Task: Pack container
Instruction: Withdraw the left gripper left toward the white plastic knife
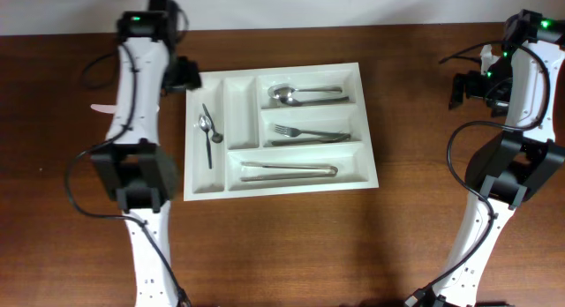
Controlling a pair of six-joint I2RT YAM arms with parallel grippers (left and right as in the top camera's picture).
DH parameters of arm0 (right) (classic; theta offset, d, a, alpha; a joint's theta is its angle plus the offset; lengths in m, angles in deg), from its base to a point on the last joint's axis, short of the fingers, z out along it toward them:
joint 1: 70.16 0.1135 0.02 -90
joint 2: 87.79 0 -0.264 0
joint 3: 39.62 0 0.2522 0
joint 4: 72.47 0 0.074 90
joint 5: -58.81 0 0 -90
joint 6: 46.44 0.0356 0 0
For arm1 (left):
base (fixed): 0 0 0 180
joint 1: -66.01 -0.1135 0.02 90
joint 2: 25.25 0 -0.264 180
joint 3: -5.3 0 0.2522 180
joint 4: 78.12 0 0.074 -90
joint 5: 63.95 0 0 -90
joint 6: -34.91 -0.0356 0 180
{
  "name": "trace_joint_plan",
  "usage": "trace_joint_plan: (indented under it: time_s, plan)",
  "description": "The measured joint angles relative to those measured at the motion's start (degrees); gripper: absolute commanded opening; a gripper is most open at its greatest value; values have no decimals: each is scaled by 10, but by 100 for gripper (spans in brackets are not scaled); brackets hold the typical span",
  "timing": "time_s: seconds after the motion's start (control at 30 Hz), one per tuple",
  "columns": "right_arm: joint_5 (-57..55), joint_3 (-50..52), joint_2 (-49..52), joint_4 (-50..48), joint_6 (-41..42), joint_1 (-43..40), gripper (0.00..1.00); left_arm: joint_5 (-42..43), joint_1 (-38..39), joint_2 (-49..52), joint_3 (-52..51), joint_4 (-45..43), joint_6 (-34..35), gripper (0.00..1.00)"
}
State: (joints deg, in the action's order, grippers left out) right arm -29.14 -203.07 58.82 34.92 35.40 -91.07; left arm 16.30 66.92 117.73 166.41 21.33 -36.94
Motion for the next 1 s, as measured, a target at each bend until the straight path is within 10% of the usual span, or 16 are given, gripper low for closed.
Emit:
trace_joint_plan:
  time_s: [0.47,1.0]
  plan:
    - [0,0,0,0,0,0,99,78,-87,1,0,-65,524,99]
    - [0,0,0,0,0,0,99,185,-132,122,2,-87,700,99]
